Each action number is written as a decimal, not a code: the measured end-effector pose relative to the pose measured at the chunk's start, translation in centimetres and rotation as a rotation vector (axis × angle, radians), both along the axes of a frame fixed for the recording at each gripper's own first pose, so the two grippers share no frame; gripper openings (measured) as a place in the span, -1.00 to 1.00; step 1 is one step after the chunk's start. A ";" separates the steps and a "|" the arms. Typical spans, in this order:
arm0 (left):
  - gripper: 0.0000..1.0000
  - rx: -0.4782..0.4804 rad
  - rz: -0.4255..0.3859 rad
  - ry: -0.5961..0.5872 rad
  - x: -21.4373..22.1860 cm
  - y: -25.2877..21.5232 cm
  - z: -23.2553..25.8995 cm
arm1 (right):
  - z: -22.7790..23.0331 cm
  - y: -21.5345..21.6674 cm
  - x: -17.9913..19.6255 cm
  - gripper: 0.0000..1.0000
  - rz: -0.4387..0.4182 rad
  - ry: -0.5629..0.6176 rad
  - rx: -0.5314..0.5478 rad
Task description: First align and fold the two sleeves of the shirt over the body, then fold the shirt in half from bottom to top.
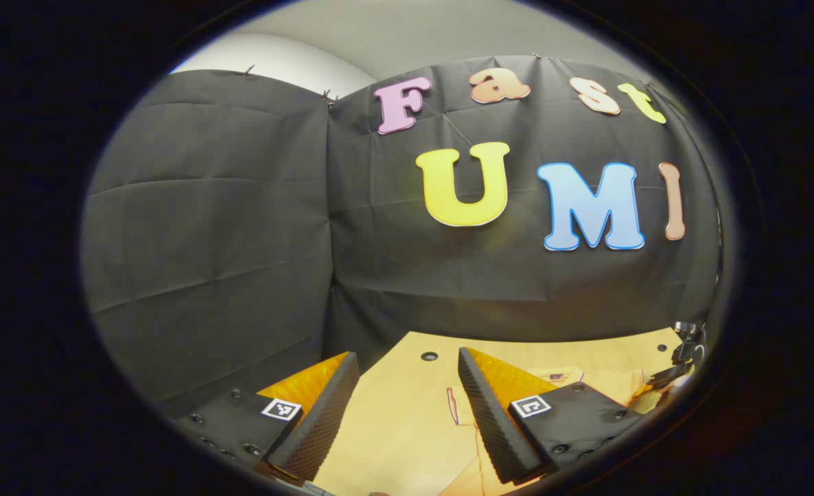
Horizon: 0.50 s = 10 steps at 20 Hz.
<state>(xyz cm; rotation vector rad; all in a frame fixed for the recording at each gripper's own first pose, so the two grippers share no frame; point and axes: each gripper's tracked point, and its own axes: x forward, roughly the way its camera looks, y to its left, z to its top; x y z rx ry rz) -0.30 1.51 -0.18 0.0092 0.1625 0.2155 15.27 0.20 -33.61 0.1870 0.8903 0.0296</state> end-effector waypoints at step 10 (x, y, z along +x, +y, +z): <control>0.87 -0.003 0.020 -0.001 0.0 0.1 0.0 | 6.2 5.8 2.0 -1.00 0.143 -0.152 -0.057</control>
